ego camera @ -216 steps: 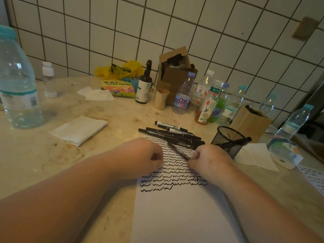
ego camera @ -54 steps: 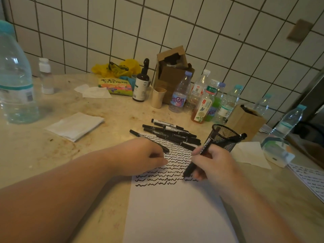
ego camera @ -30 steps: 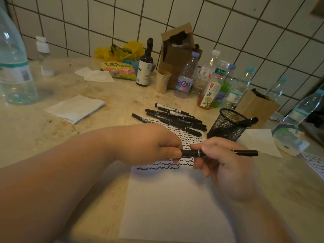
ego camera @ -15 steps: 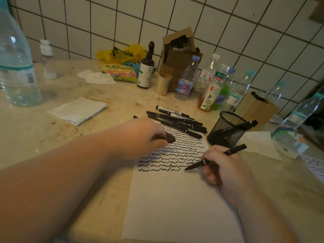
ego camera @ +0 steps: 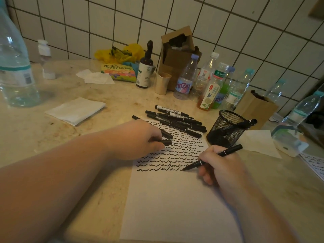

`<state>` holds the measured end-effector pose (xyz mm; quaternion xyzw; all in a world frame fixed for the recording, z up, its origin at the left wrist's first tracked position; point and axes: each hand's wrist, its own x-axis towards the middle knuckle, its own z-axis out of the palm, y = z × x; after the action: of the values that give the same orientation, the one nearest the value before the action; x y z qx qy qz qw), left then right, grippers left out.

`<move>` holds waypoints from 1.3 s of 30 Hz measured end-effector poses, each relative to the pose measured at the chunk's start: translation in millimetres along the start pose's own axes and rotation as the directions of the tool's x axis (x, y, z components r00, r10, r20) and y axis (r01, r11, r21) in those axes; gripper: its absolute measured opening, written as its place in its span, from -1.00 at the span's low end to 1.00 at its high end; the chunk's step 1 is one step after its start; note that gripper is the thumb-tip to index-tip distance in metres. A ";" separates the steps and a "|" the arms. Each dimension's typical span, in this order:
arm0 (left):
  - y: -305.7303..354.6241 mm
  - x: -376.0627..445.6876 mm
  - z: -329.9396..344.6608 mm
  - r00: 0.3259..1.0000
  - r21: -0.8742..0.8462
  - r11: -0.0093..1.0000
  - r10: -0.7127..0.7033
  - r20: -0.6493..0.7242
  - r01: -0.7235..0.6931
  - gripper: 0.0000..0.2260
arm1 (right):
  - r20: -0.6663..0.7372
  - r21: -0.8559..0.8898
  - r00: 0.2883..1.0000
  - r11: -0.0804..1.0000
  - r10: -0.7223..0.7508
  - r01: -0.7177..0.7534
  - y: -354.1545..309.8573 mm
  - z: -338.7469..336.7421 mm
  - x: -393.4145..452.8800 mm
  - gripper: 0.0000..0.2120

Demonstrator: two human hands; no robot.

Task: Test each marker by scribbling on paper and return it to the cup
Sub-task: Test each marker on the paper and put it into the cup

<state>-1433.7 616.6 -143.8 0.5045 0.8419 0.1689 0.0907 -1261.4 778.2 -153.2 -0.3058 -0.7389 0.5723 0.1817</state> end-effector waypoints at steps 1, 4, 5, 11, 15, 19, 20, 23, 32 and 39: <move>-0.2 0.1 0.3 1.000 -0.002 1.000 0.001 -0.006 -0.001 -0.87 | -0.008 0.004 1.000 1.000 0.008 -0.007 0.4 -0.6 0.4 -0.77; -0.8 0.0 0.6 1.000 -0.008 1.000 -0.007 -0.011 0.007 -0.83 | -0.029 0.000 0.999 1.000 0.027 -0.027 0.2 -2.7 1.1 -0.80; -1.0 -0.4 0.5 1.000 -0.012 1.000 -0.011 -0.011 0.011 -0.83 | -0.038 -0.005 0.999 1.000 0.030 -0.030 0.3 -3.7 1.6 -0.81; -0.5 -3.1 -0.3 1.000 -0.032 0.999 0.010 -0.003 -0.010 -0.80 | -0.166 -0.042 0.984 0.997 -0.071 0.065 1.6 -9.5 4.6 -0.80; -0.2 -2.9 0.5 1.000 -0.046 0.998 0.031 0.000 -0.030 -0.76 | -0.043 0.117 0.981 0.974 -0.191 0.195 -4.0 -6.0 -2.7 -0.81; 0.5 -3.2 0.4 0.999 -0.057 0.997 0.046 0.003 -0.046 -0.76 | 0.020 0.343 0.979 0.921 -0.203 0.184 -5.4 -5.3 -4.3 -0.78; 1.1 -3.2 0.0 0.999 -0.059 0.997 0.047 0.001 -0.047 -0.75 | 0.019 0.364 0.980 0.914 -0.198 0.178 -4.6 -5.3 -3.7 -0.74; 2.0 -3.4 -0.7 0.998 -0.076 0.995 0.060 -0.004 -0.060 -0.73 | 0.023 0.331 0.978 0.925 -0.206 0.187 -3.3 -3.7 -3.5 -0.64; 8.8 -2.7 2.3 0.995 -0.149 0.983 0.103 -0.006 -0.103 -0.79 | 0.104 0.236 0.963 0.947 -0.247 0.217 -2.6 0.3 -5.1 -0.84; 6.0 -4.6 2.9 0.990 -0.239 0.966 0.120 0.078 -0.099 -0.88 | 0.135 0.206 0.955 0.950 -0.265 0.234 -5.4 -1.1 -10.0 -0.82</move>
<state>-1425.7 615.7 -144.3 0.5433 0.7818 0.2485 0.1786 -1254.6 771.5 -146.9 -0.1437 -0.7266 0.6346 0.2206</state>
